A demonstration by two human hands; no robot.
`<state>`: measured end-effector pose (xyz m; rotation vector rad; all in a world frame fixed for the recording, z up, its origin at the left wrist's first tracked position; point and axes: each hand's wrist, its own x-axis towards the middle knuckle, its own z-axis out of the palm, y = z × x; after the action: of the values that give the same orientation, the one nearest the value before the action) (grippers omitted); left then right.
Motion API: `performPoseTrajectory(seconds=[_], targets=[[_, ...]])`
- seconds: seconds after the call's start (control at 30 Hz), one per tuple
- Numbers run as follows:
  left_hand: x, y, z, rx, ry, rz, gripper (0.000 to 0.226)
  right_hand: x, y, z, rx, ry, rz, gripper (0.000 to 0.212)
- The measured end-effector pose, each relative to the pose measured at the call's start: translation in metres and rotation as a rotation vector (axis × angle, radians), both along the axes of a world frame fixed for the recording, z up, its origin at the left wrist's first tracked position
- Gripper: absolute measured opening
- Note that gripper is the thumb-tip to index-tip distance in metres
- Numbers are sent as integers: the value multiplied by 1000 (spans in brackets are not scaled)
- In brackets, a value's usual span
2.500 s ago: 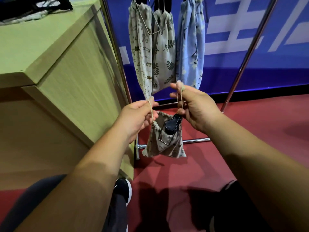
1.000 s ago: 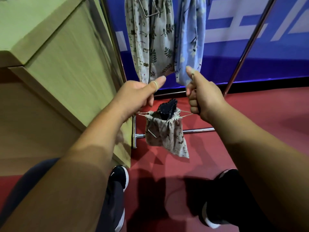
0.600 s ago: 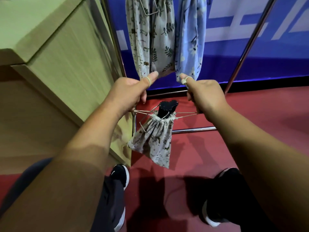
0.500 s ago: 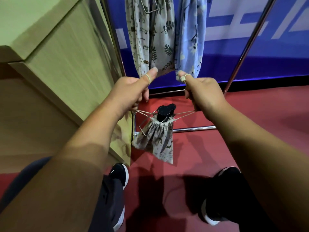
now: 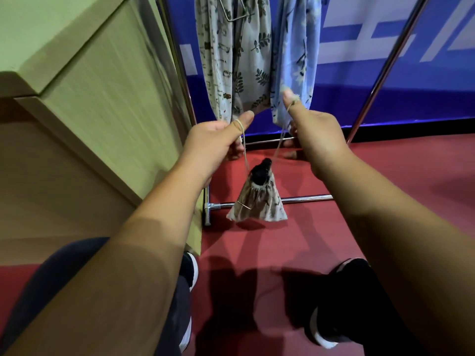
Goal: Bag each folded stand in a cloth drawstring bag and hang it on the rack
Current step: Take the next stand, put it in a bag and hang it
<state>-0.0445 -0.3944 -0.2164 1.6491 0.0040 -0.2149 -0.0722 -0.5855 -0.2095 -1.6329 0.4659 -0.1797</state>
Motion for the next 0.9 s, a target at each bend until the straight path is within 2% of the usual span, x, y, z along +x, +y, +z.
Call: performPoseTrajectory(seconds=[0.07, 0.3, 0.43, 0.57, 0.67, 0.77, 0.9], targets=[[0, -3, -1, -41, 3, -12, 37, 1, 3, 0, 101, -7, 35, 55], [-5, -16, 0, -51, 40, -39, 22, 3, 11, -2, 147, -33, 206, 42], [-9, -20, 0, 7, 25, -138, 18, 3, 12, -1, 174, 27, 264, 43], [-10, -18, -3, 181, -75, -249, 8, 1, 11, 0, 190, 112, 312, 23], [-13, -15, -4, 289, -115, -241, 5, -2, 11, 1, 249, 181, 382, 17], [-18, -14, 0, 346, -92, -295, 8, -5, 12, 4, 287, 210, 393, 19], [-20, -15, 6, 327, -7, -306, 32, -10, 11, 9, 300, 182, 368, 14]])
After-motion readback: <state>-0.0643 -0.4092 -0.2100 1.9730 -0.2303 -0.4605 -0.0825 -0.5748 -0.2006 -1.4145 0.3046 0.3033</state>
